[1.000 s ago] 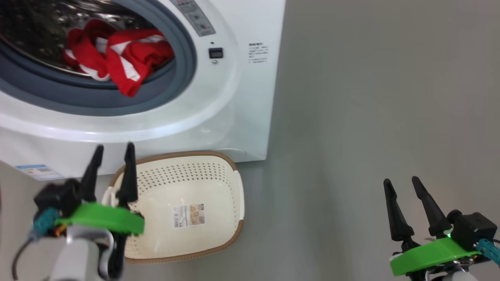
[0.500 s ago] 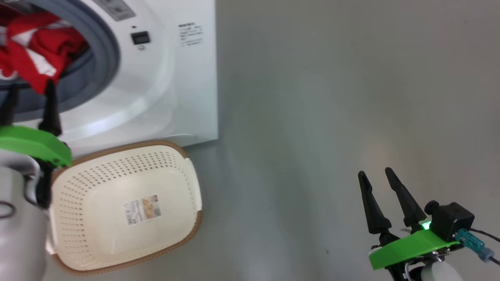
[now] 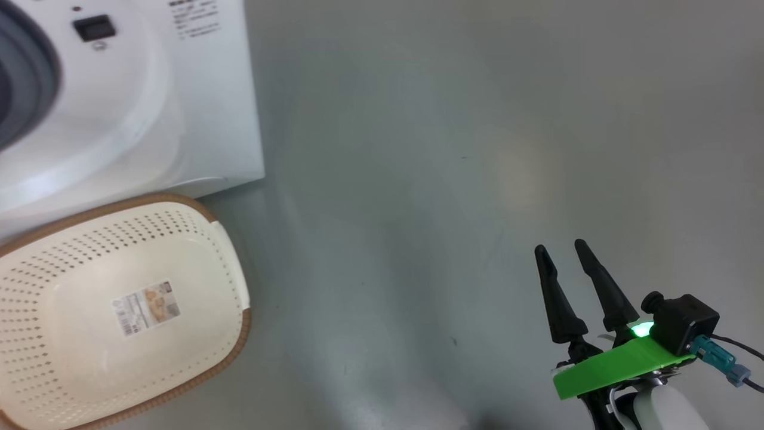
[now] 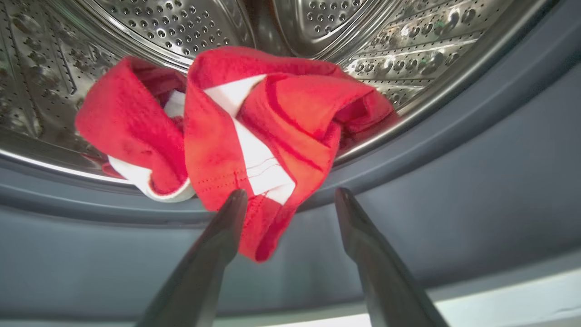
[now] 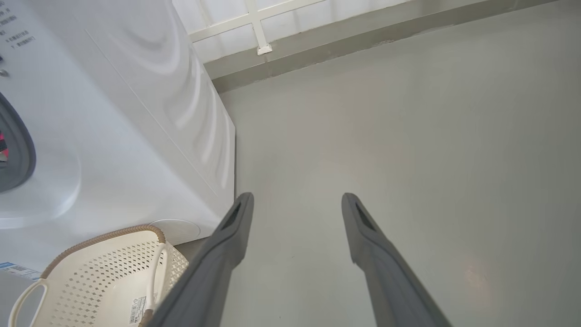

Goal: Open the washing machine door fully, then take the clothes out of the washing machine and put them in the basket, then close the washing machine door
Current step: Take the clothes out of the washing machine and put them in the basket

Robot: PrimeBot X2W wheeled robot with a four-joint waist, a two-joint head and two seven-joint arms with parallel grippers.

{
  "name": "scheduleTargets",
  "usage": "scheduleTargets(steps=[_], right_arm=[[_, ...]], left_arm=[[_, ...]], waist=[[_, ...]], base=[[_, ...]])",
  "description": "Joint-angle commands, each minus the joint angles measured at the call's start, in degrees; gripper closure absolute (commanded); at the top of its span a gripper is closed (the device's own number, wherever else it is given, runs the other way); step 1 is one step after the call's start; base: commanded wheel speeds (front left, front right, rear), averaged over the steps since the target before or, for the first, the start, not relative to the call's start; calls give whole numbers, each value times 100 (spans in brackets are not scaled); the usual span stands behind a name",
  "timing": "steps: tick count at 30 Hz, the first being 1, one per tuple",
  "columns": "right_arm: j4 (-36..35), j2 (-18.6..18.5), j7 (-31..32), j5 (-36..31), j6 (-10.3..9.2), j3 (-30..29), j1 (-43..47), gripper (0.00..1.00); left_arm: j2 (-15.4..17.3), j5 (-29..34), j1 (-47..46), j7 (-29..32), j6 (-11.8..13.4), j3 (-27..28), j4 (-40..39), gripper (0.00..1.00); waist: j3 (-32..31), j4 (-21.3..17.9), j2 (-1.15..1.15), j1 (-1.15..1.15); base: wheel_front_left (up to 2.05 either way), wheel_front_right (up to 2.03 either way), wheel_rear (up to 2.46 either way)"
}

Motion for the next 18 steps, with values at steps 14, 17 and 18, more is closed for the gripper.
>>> scheduleTargets(steps=[14,17,18], right_arm=[[-236,-38,-37,-70,37,54,-24,0],[-228,-38,-37,-87,37,69,-48,0],[-229,-38,-37,-91,37,70,-56,0]], left_arm=[[506,-32,-316,-67,286,30,217,67],[476,-82,-305,-128,325,50,238,96],[466,-84,-300,-151,327,41,242,100]], waist=[[275,-140,0,0],[236,-115,0,0],[221,-105,0,0]], base=[[0,0,0],[0,0,0],[0,0,0]])
